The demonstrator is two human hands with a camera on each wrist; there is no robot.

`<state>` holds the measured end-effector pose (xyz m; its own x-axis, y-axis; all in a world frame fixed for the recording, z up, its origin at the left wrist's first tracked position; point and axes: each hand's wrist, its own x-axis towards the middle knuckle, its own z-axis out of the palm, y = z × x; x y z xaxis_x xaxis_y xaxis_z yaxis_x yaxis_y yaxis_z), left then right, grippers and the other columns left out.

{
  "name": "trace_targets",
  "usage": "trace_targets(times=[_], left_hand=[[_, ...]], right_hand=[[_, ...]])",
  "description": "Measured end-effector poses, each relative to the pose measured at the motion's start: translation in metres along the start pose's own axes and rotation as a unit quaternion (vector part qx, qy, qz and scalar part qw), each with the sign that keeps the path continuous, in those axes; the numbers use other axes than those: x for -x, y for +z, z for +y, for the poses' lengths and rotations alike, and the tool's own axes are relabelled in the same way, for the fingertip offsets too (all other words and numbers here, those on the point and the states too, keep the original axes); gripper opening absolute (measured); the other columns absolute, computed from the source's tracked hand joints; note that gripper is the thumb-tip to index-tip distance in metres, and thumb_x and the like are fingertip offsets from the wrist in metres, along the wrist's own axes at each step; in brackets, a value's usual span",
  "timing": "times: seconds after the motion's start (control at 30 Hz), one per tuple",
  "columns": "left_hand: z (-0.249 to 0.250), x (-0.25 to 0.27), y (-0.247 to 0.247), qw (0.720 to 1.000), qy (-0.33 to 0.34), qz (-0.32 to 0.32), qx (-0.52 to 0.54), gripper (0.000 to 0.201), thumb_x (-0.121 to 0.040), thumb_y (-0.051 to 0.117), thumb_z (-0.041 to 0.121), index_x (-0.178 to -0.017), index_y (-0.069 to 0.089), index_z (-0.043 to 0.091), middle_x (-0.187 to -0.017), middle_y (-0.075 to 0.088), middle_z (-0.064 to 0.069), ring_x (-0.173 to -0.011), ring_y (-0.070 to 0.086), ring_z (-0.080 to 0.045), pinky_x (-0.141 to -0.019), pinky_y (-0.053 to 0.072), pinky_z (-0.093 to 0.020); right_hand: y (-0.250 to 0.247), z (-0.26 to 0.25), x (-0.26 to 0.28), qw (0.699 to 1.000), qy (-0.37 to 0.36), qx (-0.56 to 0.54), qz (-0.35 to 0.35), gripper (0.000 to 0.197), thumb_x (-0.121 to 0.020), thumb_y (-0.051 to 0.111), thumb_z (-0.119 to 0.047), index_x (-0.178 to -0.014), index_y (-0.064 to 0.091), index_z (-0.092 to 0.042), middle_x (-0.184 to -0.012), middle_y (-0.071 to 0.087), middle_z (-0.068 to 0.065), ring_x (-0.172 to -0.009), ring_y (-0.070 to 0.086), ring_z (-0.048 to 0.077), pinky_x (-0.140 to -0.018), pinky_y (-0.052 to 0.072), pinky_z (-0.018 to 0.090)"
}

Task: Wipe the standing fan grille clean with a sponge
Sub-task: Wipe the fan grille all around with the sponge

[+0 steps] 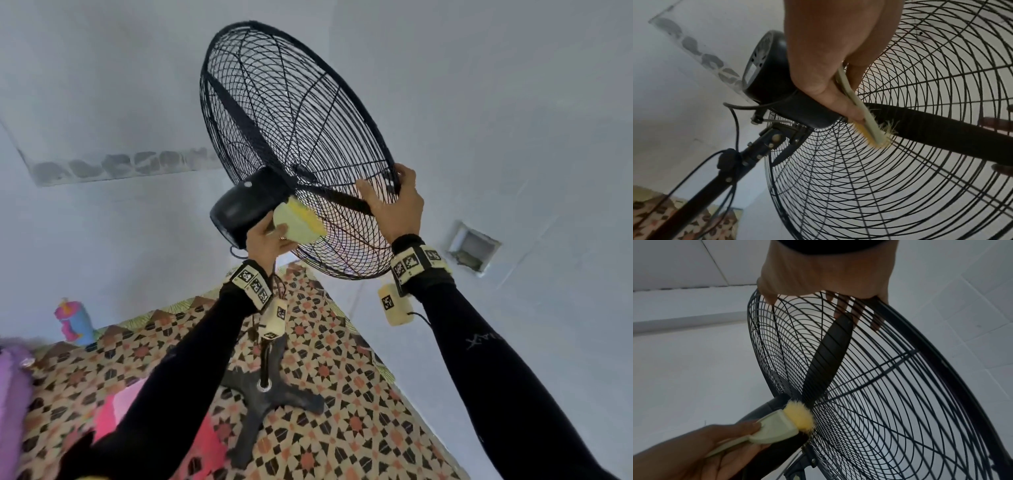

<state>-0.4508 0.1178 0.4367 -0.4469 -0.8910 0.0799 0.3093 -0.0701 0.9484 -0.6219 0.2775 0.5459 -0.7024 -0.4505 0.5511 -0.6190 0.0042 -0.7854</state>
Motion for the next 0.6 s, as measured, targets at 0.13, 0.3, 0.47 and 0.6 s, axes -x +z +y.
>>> trace_targets(times=[0.13, 0.3, 0.47, 0.6], left_hand=[[0.001, -0.011, 0.014, 0.998, -0.031, 0.059, -0.008, 0.057, -0.100, 0.060, -0.001, -0.155, 0.048, 0.011, -0.134, 0.062, -0.015, -0.091, 0.073, -0.023, -0.072, 0.065, -0.035], [0.003, -0.002, 0.013, 0.993, -0.118, -0.023, 0.017, 0.041, -0.096, 0.063, -0.006, -0.136, 0.062, 0.002, -0.113, 0.071, -0.017, -0.090, 0.076, -0.030, -0.067, 0.063, -0.029], [0.005, -0.003, 0.016, 0.989, -0.082, 0.102, 0.071, 0.036, -0.096, 0.060, -0.009, -0.130, 0.062, 0.000, -0.114, 0.070, -0.019, -0.089, 0.073, -0.028, -0.069, 0.065, -0.032], [0.003, 0.008, 0.025, 0.995, -0.084, 0.044, 0.026, 0.037, -0.096, 0.062, -0.006, -0.132, 0.063, 0.006, -0.117, 0.070, -0.016, -0.092, 0.074, -0.028, -0.071, 0.065, -0.031]], right_hand=[[0.003, -0.003, 0.003, 1.000, 0.007, -0.006, 0.014, 0.072, -0.078, 0.078, -0.061, -0.133, 0.049, -0.025, -0.108, 0.058, -0.028, -0.095, 0.052, -0.025, -0.079, 0.037, -0.006], [0.000, -0.001, 0.006, 1.000, 0.002, -0.014, 0.017, 0.071, -0.078, 0.079, -0.060, -0.132, 0.050, -0.025, -0.110, 0.061, -0.025, -0.095, 0.054, -0.025, -0.080, 0.040, -0.003], [0.000, 0.001, 0.010, 1.000, -0.005, -0.024, -0.001, 0.077, -0.075, 0.076, -0.068, -0.133, 0.049, -0.027, -0.121, 0.065, -0.014, -0.106, 0.061, -0.002, -0.087, 0.043, 0.003], [-0.002, 0.007, 0.008, 1.000, -0.009, -0.030, -0.003, 0.077, -0.074, 0.078, -0.068, -0.133, 0.049, -0.027, -0.122, 0.064, -0.014, -0.110, 0.061, 0.002, -0.093, 0.045, 0.013]])
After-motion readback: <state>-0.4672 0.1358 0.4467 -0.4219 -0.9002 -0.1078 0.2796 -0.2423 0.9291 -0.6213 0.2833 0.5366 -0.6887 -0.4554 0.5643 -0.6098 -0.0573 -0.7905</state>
